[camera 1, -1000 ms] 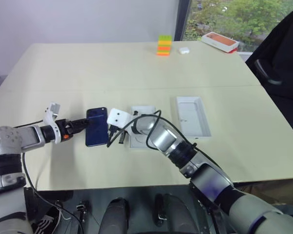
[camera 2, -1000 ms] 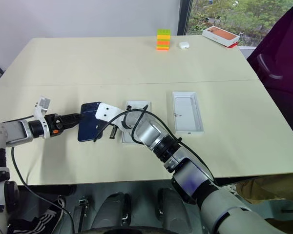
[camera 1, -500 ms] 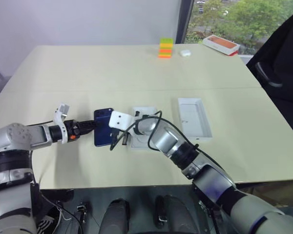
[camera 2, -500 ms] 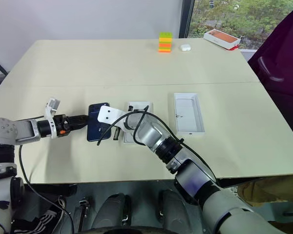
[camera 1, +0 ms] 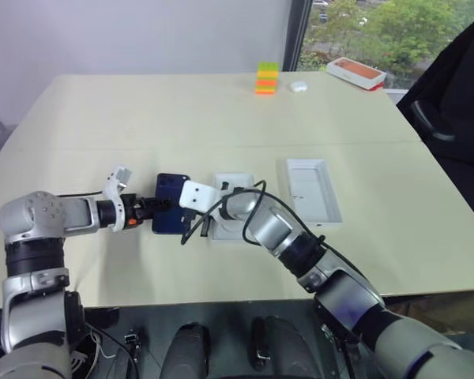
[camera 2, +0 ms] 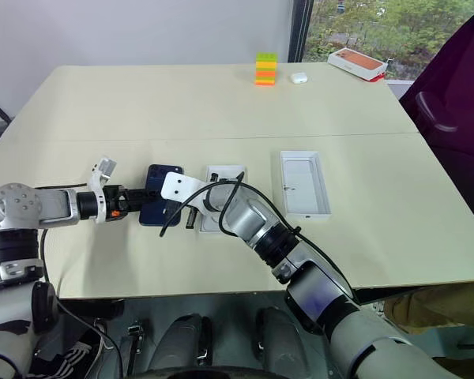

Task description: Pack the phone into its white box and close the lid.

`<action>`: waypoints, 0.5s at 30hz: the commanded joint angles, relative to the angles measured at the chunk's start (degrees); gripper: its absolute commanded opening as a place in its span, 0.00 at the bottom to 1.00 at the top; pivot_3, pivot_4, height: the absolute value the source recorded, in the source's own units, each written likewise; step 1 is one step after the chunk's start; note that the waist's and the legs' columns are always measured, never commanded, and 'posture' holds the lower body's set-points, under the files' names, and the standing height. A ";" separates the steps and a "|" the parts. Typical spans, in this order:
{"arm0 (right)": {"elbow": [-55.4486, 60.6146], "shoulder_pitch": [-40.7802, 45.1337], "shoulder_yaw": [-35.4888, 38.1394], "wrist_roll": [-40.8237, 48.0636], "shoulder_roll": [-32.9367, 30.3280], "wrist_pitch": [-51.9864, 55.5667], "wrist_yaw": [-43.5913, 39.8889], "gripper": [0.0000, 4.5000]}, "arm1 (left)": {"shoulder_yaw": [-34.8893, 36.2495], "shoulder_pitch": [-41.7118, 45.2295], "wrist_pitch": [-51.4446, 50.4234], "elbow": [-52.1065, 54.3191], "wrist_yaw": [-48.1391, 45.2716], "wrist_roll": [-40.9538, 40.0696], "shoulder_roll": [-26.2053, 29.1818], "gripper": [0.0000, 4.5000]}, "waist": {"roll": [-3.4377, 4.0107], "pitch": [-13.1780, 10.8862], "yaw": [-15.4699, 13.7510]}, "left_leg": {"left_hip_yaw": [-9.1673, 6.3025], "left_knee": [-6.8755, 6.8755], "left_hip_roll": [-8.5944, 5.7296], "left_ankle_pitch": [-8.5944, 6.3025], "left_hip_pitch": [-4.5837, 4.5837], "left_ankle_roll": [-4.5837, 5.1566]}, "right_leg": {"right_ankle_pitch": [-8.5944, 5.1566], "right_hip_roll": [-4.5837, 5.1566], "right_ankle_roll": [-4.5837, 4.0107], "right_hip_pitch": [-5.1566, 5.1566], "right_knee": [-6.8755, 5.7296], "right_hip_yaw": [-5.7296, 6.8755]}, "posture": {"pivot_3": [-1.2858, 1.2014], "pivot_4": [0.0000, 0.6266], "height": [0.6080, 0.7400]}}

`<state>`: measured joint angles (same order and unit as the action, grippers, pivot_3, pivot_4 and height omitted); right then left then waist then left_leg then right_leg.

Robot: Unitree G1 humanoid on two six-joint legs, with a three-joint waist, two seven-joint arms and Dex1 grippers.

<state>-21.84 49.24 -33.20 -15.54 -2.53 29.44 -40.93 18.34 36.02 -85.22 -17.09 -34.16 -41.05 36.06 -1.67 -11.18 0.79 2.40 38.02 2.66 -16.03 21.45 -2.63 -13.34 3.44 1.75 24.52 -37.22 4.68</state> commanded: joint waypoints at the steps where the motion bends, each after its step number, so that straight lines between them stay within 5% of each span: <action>1: 0.18 -1.21 -0.31 -0.49 -0.80 0.05 -0.53 0.00 | -0.60 -2.50 0.20 -1.29 0.70 1.13 -1.20 0.62 | 0.01 0.00 0.01 | 0.00 0.00 0.00 0.00 -0.01 0.00 | 0.00 0.01 0.00 0.00 0.00 0.00 | 0.52 0.24 1.00; 7: 0.93 -1.34 -0.04 -0.56 -1.59 -0.18 -0.65 0.00 | 3.32 -3.21 0.55 -5.09 0.32 0.23 -4.00 0.03 | -0.04 0.21 -0.29 | -0.06 0.01 -0.06 0.00 -0.02 0.00 | -0.04 0.05 0.06 -0.11 0.02 0.11 | 0.52 0.24 1.00; 15: 1.52 -1.22 0.56 -0.66 -2.48 -0.64 -0.21 0.00 | 5.03 -4.97 -0.40 -8.53 -2.28 -2.02 -4.85 0.03 | -0.02 0.34 -0.09 | -0.19 0.00 -0.10 0.00 -0.04 0.01 | -0.06 0.08 0.09 -0.14 0.03 0.12 | 0.52 0.24 1.00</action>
<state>-20.74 48.30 -33.07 -15.56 -4.62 28.35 -41.32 25.82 32.70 -84.10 -24.25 -37.71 -44.64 32.10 -1.69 -10.84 0.70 2.20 38.02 2.56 -16.04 21.41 -2.62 -13.40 3.53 1.83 24.38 -37.18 4.80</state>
